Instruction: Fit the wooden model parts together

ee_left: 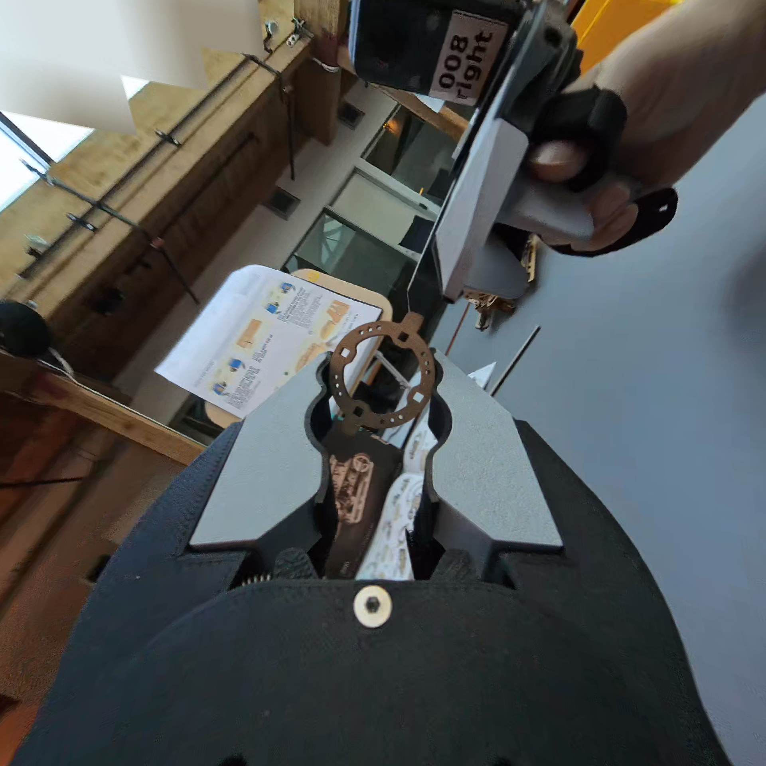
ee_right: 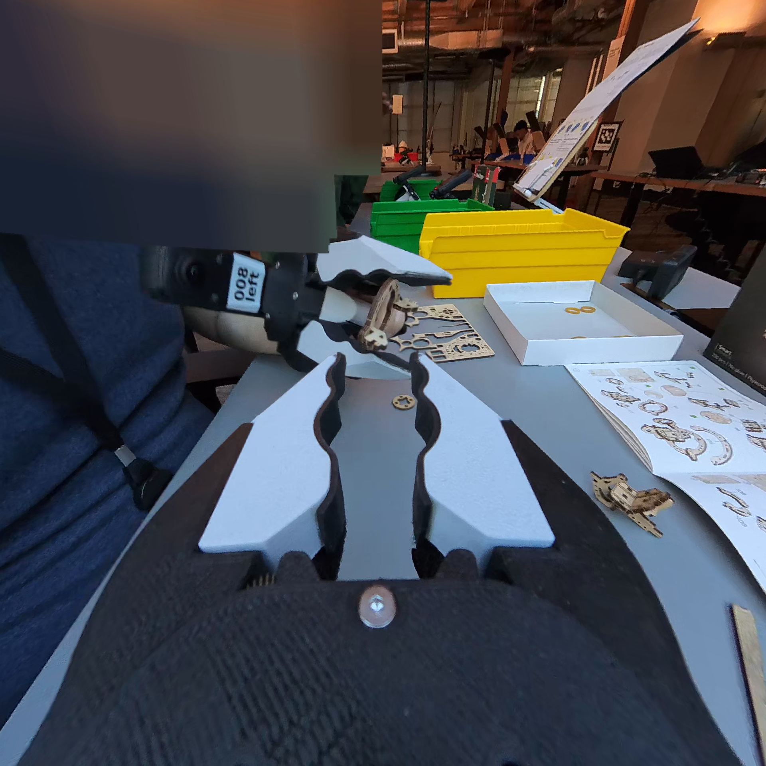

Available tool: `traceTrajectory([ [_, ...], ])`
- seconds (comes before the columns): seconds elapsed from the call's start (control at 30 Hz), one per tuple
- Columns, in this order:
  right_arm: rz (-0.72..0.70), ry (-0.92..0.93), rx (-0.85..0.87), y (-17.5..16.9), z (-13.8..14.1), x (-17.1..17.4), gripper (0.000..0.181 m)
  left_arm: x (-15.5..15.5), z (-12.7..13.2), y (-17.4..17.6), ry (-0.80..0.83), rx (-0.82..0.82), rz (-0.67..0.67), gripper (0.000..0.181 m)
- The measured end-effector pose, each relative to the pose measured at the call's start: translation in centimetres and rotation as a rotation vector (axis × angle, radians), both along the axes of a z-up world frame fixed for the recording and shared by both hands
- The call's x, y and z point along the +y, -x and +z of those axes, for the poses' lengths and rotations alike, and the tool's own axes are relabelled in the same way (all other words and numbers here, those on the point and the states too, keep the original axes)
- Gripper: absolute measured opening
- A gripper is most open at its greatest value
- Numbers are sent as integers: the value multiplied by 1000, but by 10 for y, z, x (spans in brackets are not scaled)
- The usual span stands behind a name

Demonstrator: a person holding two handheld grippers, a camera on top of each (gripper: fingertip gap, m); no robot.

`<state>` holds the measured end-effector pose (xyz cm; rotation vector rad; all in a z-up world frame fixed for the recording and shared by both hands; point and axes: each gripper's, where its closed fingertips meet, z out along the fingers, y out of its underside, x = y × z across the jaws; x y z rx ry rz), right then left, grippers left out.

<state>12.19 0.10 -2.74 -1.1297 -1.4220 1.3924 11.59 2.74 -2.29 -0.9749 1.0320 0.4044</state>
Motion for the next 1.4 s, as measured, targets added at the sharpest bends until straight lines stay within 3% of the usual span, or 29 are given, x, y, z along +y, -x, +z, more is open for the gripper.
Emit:
traceTrajectory([
  [0.13, -43, -10, 27, -3, 5, 8, 29, 8, -9, 3, 176, -87, -17, 43],
  [0.47, -98, -111, -80, 5, -19, 13, 24, 8, -41, -7, 641, -240, -147, 42],
  [0.63, -92, -83, -53, 1, -12, 14, 21, -4, -43, -16, 982, -458, -335, 43],
  [0.83, -77, 60, 44, -4, 16, 15, 12, -16, -20, -18, 1489, -899, -697, 42],
  [0.93, -121, 166, 39, 2, 25, 24, 13, -8, -21, -11, 1543, -1004, -712, 42],
  [1.1, -198, 161, -82, 20, 16, 25, 12, -7, -20, -12, 1626, -1086, -751, 42],
  [1.3, -242, 141, -142, 23, 6, 27, 5, -2, -26, -10, 1661, -1130, -734, 42],
  [1.4, -247, 180, -154, 23, 2, 31, 11, -2, -25, -10, 1651, -1127, -736, 42],
])
